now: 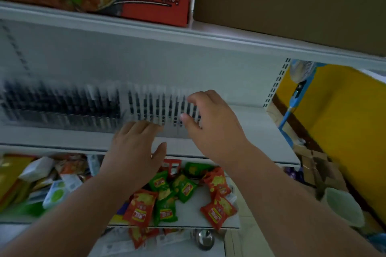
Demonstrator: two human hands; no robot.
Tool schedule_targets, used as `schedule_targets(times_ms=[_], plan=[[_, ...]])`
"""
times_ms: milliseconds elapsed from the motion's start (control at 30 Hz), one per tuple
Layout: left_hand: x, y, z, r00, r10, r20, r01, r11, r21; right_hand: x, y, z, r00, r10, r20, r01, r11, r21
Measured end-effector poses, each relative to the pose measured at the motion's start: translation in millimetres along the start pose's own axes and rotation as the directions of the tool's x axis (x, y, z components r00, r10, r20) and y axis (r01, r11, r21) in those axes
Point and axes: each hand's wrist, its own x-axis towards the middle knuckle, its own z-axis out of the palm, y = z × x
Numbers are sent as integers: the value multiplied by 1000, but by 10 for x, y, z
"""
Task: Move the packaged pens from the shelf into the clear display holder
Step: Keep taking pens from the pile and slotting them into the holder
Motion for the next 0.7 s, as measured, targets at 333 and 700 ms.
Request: schedule_targets(times_ms=[333, 700], plan=[[-793, -1205, -698, 976, -191, -109, 196, 980, 32, 195, -1525, 442, 980, -155, 121, 150, 987, 53], [-1810, -3349, -1744, 955, -277, -101, 293, 934, 206, 568, -3797, 1612, 968, -214, 130, 200, 973, 116]])
